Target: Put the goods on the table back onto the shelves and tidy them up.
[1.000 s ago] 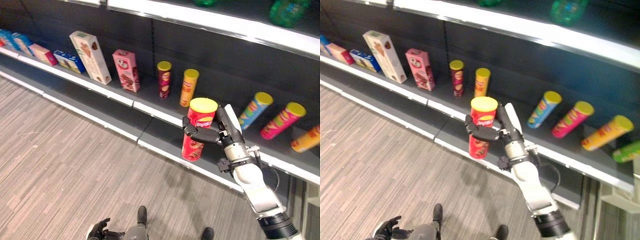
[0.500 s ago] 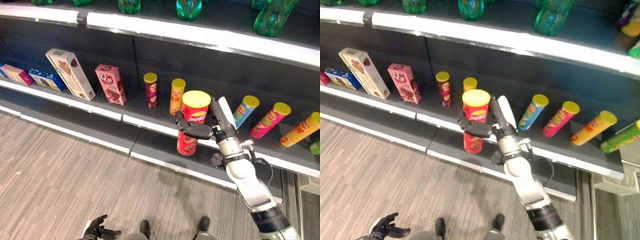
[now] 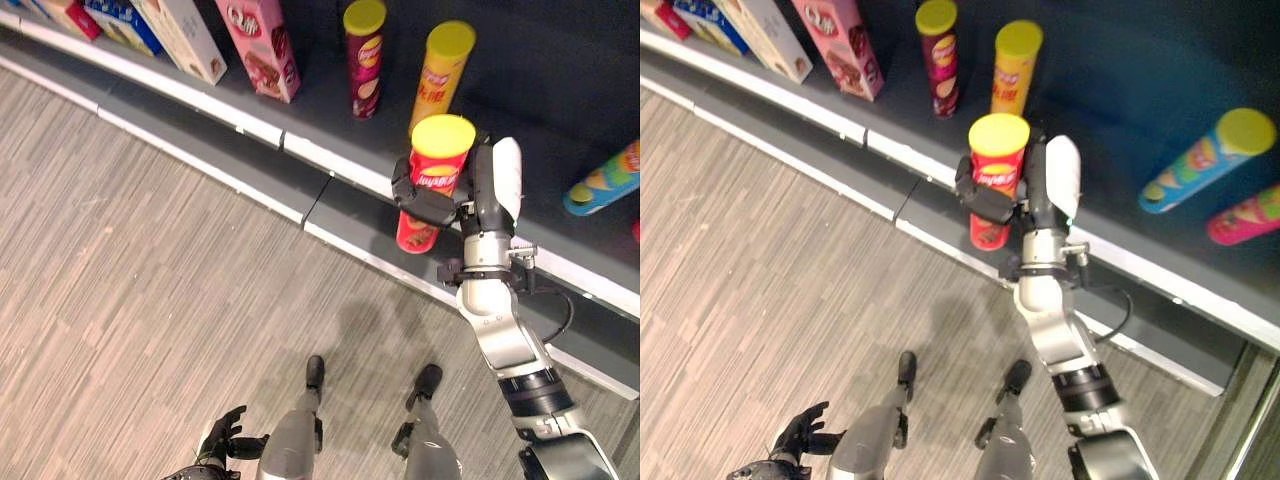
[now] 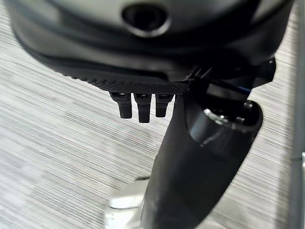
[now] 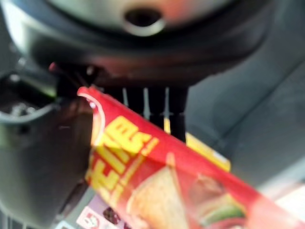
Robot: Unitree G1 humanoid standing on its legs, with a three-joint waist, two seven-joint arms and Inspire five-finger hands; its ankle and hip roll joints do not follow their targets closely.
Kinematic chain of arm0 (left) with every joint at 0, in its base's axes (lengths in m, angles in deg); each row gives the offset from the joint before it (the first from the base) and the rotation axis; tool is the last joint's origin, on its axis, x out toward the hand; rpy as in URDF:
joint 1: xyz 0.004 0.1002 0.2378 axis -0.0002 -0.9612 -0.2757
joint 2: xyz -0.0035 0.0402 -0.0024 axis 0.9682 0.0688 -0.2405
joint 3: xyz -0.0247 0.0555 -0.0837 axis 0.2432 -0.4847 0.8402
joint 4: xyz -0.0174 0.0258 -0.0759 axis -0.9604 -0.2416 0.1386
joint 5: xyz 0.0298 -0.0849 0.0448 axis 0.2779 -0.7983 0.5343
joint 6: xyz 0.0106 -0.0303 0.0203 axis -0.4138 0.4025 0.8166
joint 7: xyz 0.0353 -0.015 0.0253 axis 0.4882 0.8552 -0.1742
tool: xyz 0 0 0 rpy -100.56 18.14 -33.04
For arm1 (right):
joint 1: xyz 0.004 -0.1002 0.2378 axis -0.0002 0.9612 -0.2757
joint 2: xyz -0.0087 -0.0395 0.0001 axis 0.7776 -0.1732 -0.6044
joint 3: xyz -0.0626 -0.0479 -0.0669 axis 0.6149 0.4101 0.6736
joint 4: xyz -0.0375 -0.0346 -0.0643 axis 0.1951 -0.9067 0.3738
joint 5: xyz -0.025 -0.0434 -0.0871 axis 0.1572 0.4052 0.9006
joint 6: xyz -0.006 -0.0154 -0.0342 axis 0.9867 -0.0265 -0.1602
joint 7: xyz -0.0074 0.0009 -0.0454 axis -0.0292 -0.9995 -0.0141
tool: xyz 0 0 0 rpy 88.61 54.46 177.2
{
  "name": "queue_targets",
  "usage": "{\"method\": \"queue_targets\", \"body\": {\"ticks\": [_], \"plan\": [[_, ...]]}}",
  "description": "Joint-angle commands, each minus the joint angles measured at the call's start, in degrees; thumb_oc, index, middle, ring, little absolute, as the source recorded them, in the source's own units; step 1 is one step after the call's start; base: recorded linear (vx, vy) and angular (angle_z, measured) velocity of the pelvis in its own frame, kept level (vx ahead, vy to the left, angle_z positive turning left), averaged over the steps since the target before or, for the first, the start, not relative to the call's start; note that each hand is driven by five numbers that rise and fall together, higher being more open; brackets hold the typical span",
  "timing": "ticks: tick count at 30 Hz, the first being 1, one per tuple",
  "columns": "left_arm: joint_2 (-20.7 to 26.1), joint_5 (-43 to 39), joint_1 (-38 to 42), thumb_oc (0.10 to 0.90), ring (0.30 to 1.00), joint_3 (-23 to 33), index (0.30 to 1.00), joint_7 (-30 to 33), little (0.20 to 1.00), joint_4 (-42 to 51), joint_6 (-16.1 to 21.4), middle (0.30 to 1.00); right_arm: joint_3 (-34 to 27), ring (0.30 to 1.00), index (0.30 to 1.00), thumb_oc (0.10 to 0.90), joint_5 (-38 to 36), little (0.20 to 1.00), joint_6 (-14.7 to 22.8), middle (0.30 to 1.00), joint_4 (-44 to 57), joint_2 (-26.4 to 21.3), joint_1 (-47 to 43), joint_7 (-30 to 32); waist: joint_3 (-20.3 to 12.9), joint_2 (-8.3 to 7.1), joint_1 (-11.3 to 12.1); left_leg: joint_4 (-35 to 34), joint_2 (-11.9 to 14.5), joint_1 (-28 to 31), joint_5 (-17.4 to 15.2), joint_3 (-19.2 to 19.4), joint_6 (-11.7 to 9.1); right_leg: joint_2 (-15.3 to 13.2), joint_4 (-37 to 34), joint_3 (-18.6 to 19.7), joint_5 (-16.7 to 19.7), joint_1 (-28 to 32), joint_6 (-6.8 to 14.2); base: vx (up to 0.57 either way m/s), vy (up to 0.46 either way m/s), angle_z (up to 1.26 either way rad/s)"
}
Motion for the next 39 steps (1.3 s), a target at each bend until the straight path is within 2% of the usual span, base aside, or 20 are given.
{"method": "queue_targets", "body": {"ticks": [1, 2, 8, 14, 17, 20, 31, 39], "plan": [[4.8, -1.8, -0.7, 0.8, 0.9, -3.6, 0.9, 2.4, 0.9, 0.2, 2.4, 0.9, -3.1, 0.3, 0.3, 0.4, 5.3, 0.3, 2.9, 0.3, 6.1, -1.7, -9.3, 8.7, -3.0, -0.46, 1.2, 1.1, -0.7, -2.6, -3.7, -2.5, 0.7, -6.6, 5.3, -1.2, -6.7, 3.5, 6.6, -0.04, -0.032, 0.27], [5.0, -2.3, 0.0, 0.8, 0.9, -4.5, 0.9, 2.6, 0.9, 1.4, 3.1, 0.9, -4.8, 0.3, 0.3, 0.4, 6.7, 0.3, 1.9, 0.3, 4.3, -3.6, -12.1, 11.8, -2.3, 0.47, 1.8, 1.0, -1.0, -4.2, -3.1, -3.2, 0.5, -6.9, 5.3, -1.8, -6.5, 2.6, 6.8, -0.05, -0.02, 0.24], [4.8, -2.6, 1.9, 0.8, 0.9, -6.7, 0.9, 2.7, 0.9, 2.7, 3.6, 0.9, -8.8, 0.3, 0.3, 0.4, 8.7, 0.3, -0.9, 0.3, 2.2, -7.9, -15.3, 18.3, -1.9, 1.53, 2.1, 0.6, -1.8, -6.8, -2.6, -4.3, 0.1, -7.1, 4.4, -2.7, -6.1, 1.4, 7.3, -0.01, -0.015, 0.16], [4.8, -2.9, 2.2, 0.8, 0.9, -7.5, 0.9, 3.1, 0.9, 3.9, 3.8, 0.9, -10.8, 0.3, 0.3, 0.4, 7.9, 0.3, -2.6, 0.3, -1.1, -9.3, -16.2, 21.9, -1.8, 2.21, 2.1, 0.4, -2.3, -7.6, -2.6, -5.0, 0.0, -7.3, 4.2, -3.3, -6.1, 1.2, 7.5, 0.0, -0.007, 0.03], [5.2, -2.8, 2.6, 0.8, 0.9, -8.2, 0.9, 3.1, 0.9, 4.7, 4.4, 0.9, -11.3, 0.3, 0.3, 0.4, 5.8, 0.3, -3.6, 0.3, -5.7, -11.3, -18.4, 24.2, -1.5, 2.66, 2.2, 0.4, -2.5, -8.3, -2.4, -5.2, -0.1, -7.4, 4.1, -3.4, -6.0, 0.6, 7.6, -0.02, -0.021, 0.05], [6.0, -3.3, 3.0, 0.8, 0.9, -8.6, 0.9, 3.2, 0.9, 5.6, 4.9, 0.9, -11.7, 0.3, 0.3, 0.4, 0.4, 0.3, -2.4, 0.3, -11.9, -14.0, -20.7, 26.6, -1.3, 3.42, 2.6, 0.4, -2.8, -9.3, -2.2, -5.6, -0.3, -7.7, 4.3, -3.7, -6.1, -0.1, 7.8, -0.02, -0.024, 0.02], [6.2, -3.7, 3.0, 0.8, 0.9, -10.0, 0.9, 2.7, 0.9, 6.2, 5.5, 0.9, -10.0, 0.3, 0.3, 0.4, -3.2, 0.3, -3.4, 0.3, -19.2, -22.2, -24.9, 28.0, -1.8, 7.29, 3.9, 0.2, -4.4, -11.2, -1.4, -6.6, -0.2, -9.4, 6.1, -3.8, -6.7, -2.5, 8.2, -0.01, 0.0, 0.04], [6.1, -3.3, 3.2, 0.8, 0.9, -11.3, 0.9, 2.3, 0.9, 6.7, 5.8, 0.9, -9.8, 0.3, 0.3, 0.4, -4.3, 0.3, -3.7, 0.3, -21.6, -24.8, -25.7, 28.8, -2.8, 8.95, 4.1, 0.1, -5.0, -11.6, -1.4, -7.2, -0.2, -10.0, 5.9, -4.4, -6.5, -2.4, 8.6, 0.02, 0.005, 0.08]]}}
